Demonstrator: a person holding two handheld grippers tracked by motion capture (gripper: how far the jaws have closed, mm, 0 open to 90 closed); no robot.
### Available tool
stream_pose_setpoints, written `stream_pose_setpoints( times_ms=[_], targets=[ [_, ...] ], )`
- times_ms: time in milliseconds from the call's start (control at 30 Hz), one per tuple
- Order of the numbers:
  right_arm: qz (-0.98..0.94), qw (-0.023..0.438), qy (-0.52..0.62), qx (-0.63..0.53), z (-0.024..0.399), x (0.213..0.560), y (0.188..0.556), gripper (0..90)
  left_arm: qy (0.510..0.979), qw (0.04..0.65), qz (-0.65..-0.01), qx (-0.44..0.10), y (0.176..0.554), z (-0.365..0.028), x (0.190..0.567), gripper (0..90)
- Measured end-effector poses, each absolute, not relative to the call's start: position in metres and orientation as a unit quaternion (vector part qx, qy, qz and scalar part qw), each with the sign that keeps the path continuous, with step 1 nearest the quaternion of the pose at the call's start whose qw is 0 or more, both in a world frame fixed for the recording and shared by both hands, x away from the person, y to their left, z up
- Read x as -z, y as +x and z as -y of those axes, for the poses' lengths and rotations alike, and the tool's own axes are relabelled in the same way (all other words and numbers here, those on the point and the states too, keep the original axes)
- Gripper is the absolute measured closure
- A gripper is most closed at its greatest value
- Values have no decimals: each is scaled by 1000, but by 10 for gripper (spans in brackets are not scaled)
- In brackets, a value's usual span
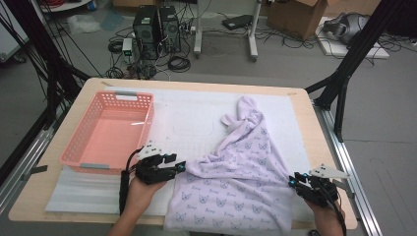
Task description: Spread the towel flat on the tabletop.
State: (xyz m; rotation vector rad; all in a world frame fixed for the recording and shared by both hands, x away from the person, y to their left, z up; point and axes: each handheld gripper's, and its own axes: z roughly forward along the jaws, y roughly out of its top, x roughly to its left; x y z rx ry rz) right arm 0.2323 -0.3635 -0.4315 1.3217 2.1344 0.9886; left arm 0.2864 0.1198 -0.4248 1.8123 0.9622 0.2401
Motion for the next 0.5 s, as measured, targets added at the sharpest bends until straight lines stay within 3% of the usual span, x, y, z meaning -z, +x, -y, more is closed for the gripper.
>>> stream_pose_setpoints(
  times_ms=[500],
  targets=[
    [-776,210,463,-374,356,432,236,656,805,476,-351,-49,347,-29,420,465]
  ],
)
